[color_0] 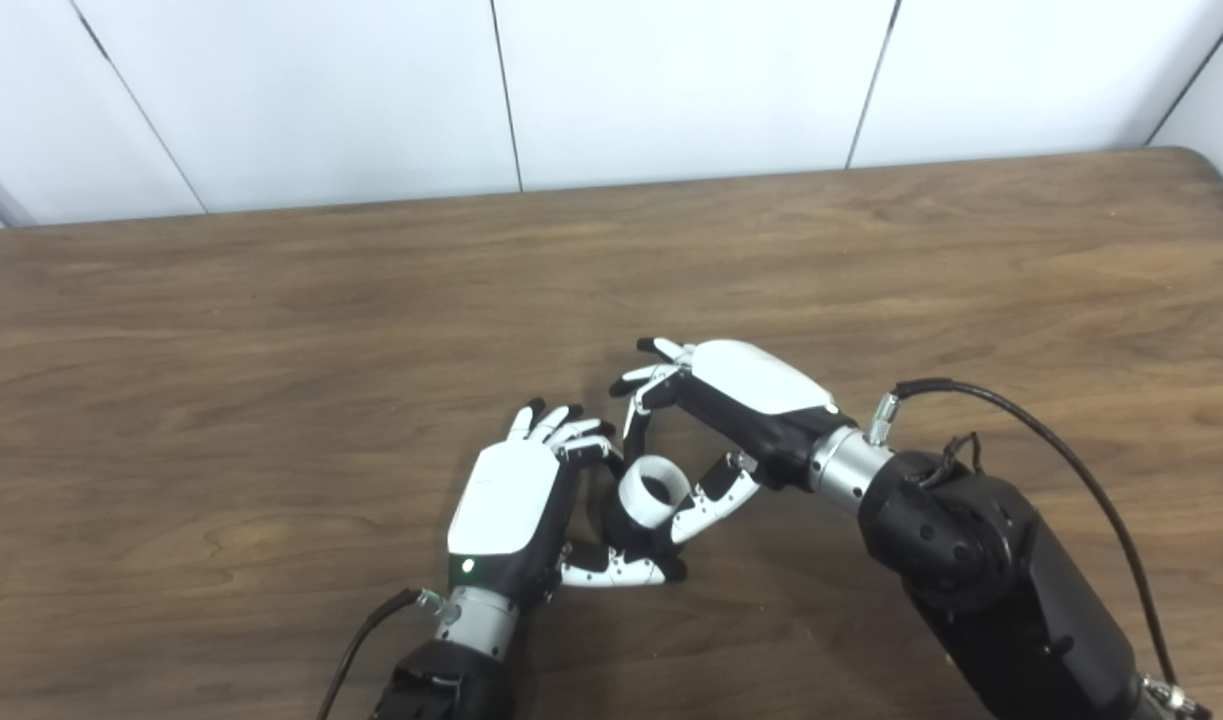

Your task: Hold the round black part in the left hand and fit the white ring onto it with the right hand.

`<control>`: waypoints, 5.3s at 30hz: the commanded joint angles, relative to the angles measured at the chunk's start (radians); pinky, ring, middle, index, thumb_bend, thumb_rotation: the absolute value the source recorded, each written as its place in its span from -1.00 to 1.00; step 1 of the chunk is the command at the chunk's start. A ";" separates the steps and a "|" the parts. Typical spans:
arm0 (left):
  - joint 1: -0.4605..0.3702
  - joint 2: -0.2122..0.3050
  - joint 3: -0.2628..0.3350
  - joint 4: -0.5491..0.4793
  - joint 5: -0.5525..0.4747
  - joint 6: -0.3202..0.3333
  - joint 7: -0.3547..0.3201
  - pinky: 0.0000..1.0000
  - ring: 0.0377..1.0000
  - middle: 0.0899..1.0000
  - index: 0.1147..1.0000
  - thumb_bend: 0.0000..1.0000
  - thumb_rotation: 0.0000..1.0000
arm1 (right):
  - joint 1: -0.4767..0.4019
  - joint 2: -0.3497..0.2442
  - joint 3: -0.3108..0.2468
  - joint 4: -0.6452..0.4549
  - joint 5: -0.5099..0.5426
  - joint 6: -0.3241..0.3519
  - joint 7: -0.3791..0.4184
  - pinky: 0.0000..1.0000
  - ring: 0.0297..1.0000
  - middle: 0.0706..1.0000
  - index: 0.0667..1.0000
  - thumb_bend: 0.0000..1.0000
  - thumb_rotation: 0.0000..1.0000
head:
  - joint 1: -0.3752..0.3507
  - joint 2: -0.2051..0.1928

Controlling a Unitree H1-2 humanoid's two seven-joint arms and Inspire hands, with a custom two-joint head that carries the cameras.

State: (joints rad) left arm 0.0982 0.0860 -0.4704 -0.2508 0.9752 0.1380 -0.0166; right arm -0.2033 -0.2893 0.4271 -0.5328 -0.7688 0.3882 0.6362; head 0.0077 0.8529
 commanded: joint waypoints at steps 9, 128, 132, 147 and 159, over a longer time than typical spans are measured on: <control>-0.005 0.001 -0.007 0.004 0.011 -0.009 -0.006 1.00 0.82 0.57 -0.17 0.04 -0.90 | -0.028 0.012 -0.010 -0.027 0.003 -0.023 -0.010 1.00 1.00 0.69 -0.11 0.04 -0.72 | 0.002 -0.001; -0.018 -0.005 -0.015 0.004 0.021 -0.001 -0.009 1.00 0.80 0.56 -0.17 0.04 -0.91 | -0.015 0.015 -0.021 -0.021 -0.020 -0.024 0.020 1.00 1.00 0.71 -0.08 0.05 -0.69 | 0.005 0.017; -0.018 -0.004 -0.015 0.003 0.021 0.001 -0.012 1.00 0.80 0.56 -0.17 0.04 -0.90 | -0.018 0.016 -0.023 -0.021 -0.016 -0.019 0.025 1.00 1.00 0.74 0.06 0.43 -0.60 | 0.005 0.017; -0.015 -0.003 -0.014 -0.001 0.021 0.002 -0.014 1.00 0.81 0.56 -0.17 0.05 -0.90 | -0.026 0.016 -0.018 -0.025 -0.032 -0.012 0.052 1.00 1.00 0.80 0.24 1.00 -0.33 | 0.004 0.018; -0.013 0.001 -0.009 -0.004 0.017 0.002 -0.017 1.00 0.82 0.57 -0.17 0.04 -0.90 | -0.009 0.005 -0.061 -0.051 -0.021 -0.013 0.038 1.00 1.00 0.78 0.19 1.00 -0.36 | 0.004 0.017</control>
State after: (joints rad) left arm 0.0893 0.0852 -0.4796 -0.2500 0.9803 0.1427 -0.0233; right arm -0.1956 -0.2784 0.3825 -0.5402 -0.7924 0.3855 0.6971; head 0.0107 0.8682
